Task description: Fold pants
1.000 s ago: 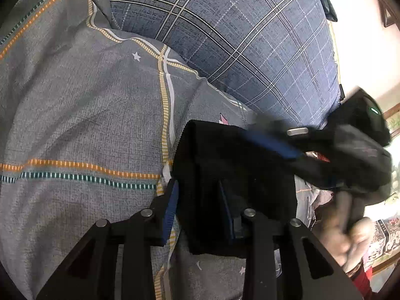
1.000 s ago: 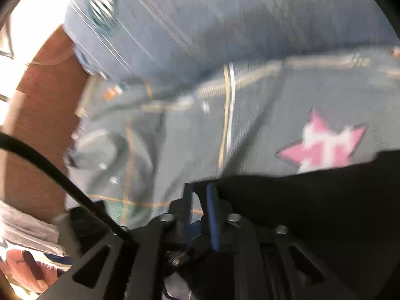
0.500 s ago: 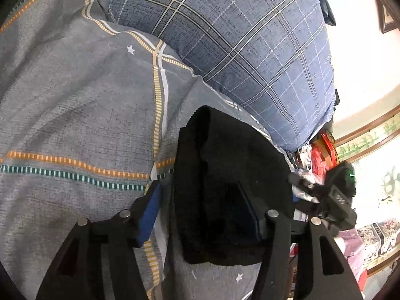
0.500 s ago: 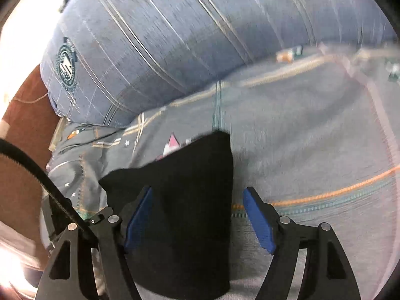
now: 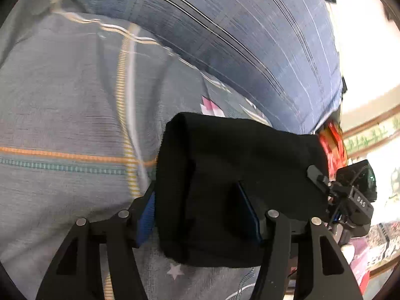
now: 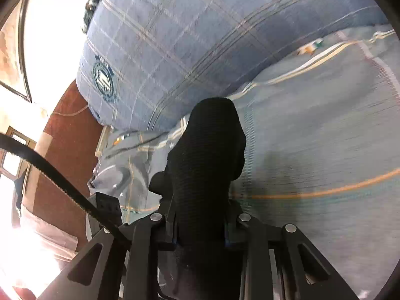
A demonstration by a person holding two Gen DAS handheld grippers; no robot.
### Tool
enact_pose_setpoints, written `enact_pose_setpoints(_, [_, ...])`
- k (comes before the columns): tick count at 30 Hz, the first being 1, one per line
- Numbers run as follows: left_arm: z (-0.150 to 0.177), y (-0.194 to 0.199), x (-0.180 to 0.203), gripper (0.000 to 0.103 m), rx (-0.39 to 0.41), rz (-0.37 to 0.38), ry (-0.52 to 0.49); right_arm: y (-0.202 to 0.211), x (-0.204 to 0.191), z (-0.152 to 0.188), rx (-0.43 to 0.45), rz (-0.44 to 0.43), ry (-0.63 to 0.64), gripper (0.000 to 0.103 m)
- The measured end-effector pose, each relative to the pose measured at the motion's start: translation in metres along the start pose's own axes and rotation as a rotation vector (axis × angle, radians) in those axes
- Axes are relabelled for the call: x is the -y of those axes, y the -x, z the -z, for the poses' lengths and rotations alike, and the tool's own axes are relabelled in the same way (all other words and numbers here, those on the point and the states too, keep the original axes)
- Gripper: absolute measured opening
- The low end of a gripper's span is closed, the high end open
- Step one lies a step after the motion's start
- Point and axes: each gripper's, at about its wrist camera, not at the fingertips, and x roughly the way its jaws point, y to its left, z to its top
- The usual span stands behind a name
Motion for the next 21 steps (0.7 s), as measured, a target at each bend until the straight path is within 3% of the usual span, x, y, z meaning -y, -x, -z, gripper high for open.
enact_pose_setpoints(3, [0.005, -0.009, 0.015, 0.059, -0.018, -0.023, -0.011, 0.019, 0.018, 0.003, 0.031, 0.058, -0.015, 0.027])
enact_pose_setpoints(7, [0.006, 0.009, 0.027, 0.059, 0.040, -0.043, -0.013, 0.027, 0.048, 0.010, 0.044, 0.142, -0.055, 0.037])
enact_pose_setpoints(9, [0.004, 0.020, 0.030, 0.059, 0.073, -0.053, -0.018, 0.025, 0.056, 0.014, 0.047, 0.134, -0.056, 0.040])
enact_pose_setpoints(12, [-0.002, 0.015, 0.031, 0.061, 0.056, -0.084, -0.039, 0.025, 0.061, 0.016, 0.056, 0.099, -0.067, 0.046])
enact_pose_setpoints(16, [-0.008, -0.014, 0.031, 0.070, -0.032, -0.033, -0.068, 0.027, 0.072, 0.019, 0.054, 0.067, -0.101, 0.052])
enact_pose_setpoints(18, [-0.013, -0.028, 0.036, 0.081, -0.054, -0.043, -0.113, 0.024, 0.074, 0.020, 0.046, 0.057, -0.113, 0.054])
enact_pose_setpoints(21, [-0.017, -0.053, 0.041, 0.081, -0.102, -0.027, -0.142, 0.017, 0.078, 0.018, 0.018, 0.023, -0.127, 0.060])
